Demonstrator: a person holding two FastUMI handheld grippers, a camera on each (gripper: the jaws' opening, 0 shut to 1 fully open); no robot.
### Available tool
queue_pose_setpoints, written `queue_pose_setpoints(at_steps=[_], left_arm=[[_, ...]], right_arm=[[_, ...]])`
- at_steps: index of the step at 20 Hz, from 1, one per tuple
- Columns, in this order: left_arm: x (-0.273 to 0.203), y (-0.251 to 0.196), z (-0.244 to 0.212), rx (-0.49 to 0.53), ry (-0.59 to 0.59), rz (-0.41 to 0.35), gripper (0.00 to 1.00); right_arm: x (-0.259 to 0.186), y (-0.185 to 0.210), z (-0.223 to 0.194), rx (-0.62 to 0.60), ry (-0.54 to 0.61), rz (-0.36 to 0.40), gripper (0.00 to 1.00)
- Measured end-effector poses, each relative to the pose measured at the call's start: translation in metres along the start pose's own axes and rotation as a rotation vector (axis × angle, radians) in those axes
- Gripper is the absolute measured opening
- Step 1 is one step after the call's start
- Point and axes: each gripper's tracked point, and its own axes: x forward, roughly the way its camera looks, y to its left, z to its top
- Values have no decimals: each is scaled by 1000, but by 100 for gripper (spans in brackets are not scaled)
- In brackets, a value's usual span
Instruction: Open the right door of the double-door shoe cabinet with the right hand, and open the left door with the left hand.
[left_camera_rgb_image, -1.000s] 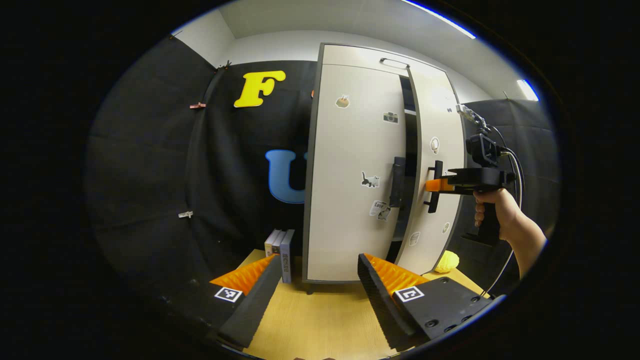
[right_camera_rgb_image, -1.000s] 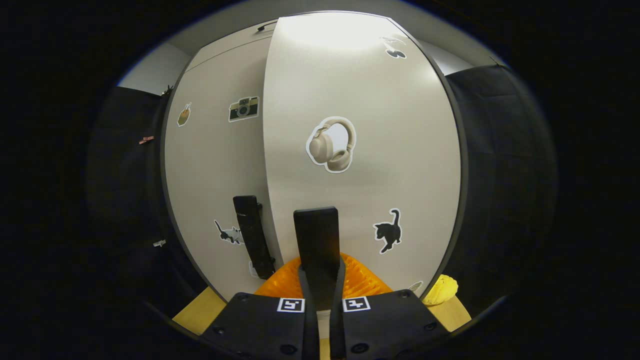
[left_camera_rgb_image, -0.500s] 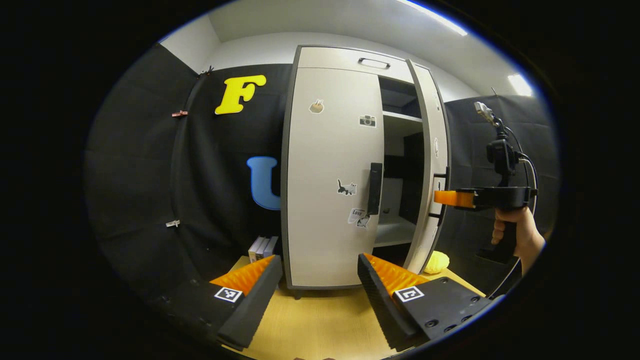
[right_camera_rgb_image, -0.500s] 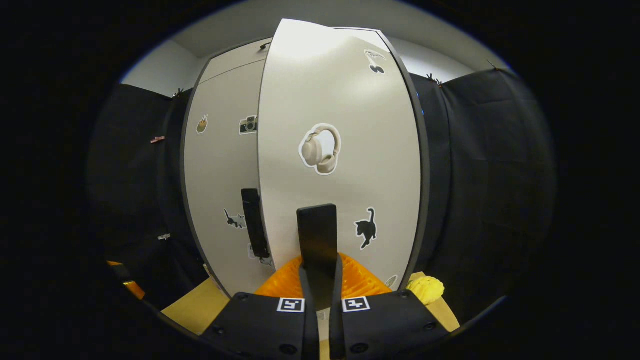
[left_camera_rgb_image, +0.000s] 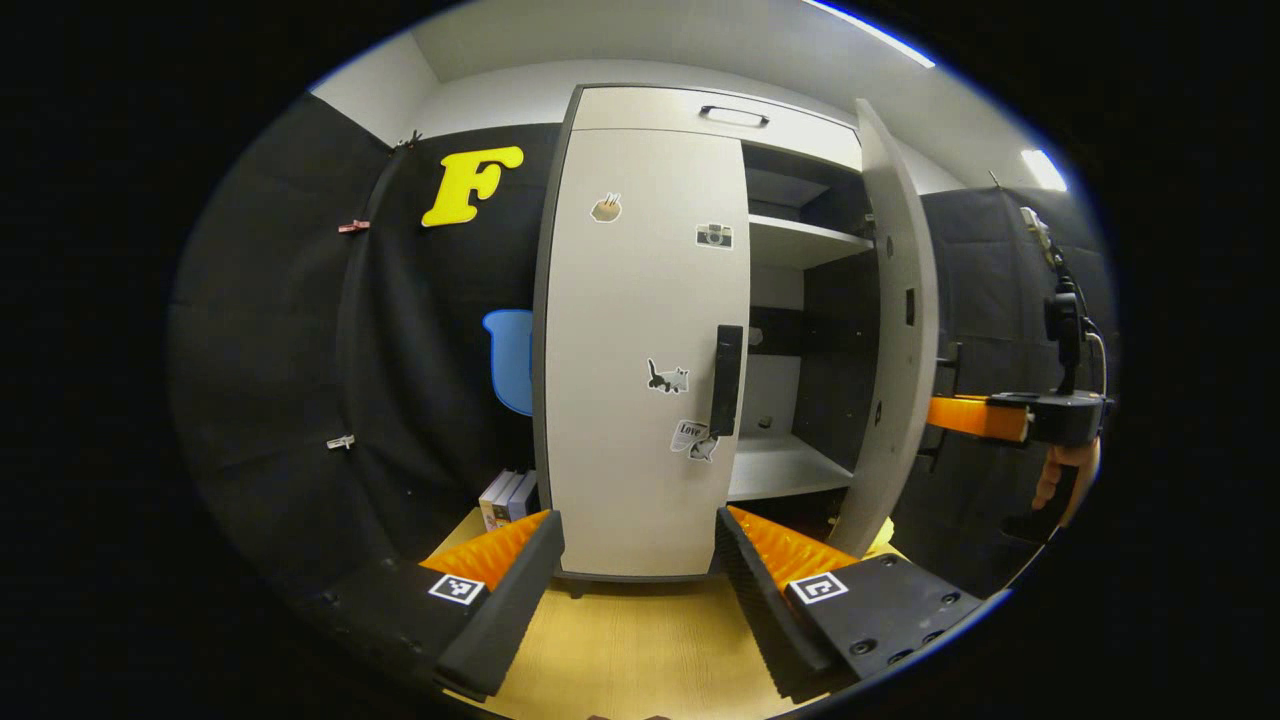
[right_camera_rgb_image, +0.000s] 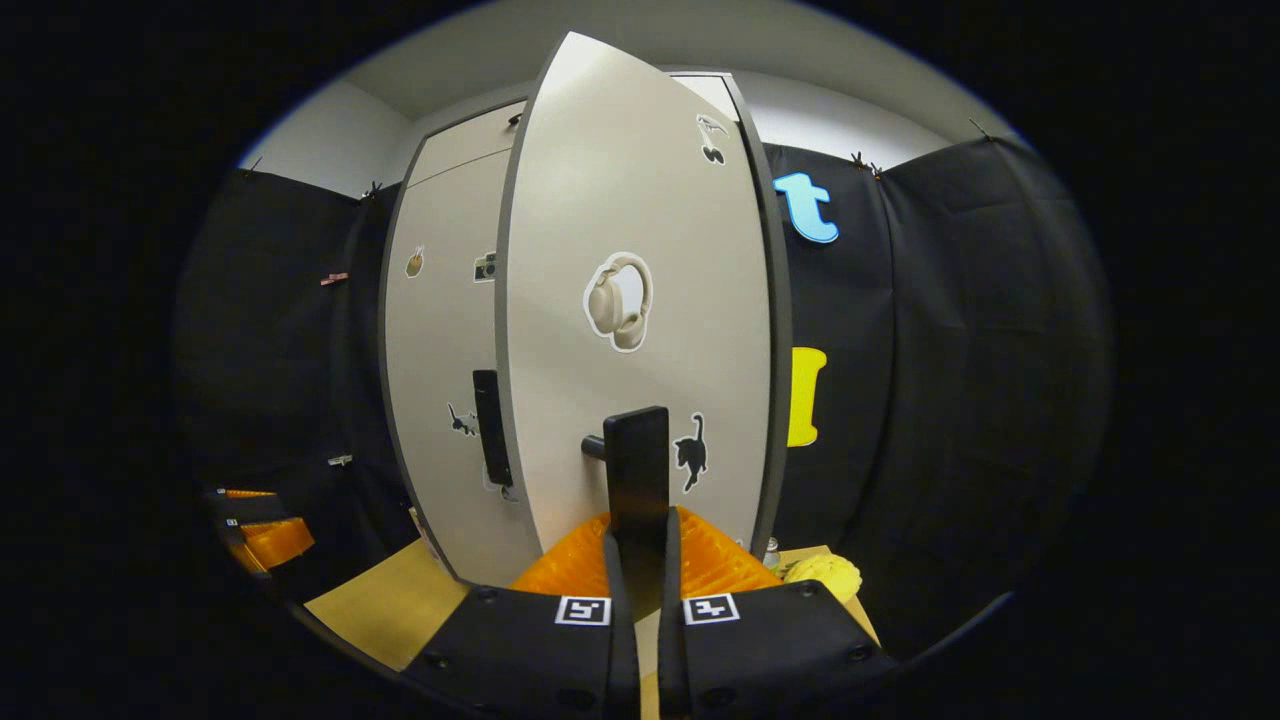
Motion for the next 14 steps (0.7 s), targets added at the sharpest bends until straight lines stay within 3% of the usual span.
queue_pose_setpoints(at_steps=[5, 10, 12, 14], left_arm=[[4, -10, 0, -15, 0, 42, 95], [9, -10, -6, -24, 11, 78, 95], [12, -8, -9, -19, 21, 90, 95], [15, -8, -10, -15, 27, 92, 95]], right_arm=[[-5, -20, 4, -35, -42, -26, 11], [-9, -71, 2, -59, -40, -176, 10], [-13, -70, -1, 83, -18, -140, 5], [-21, -52, -8, 172, -8, -106, 10]])
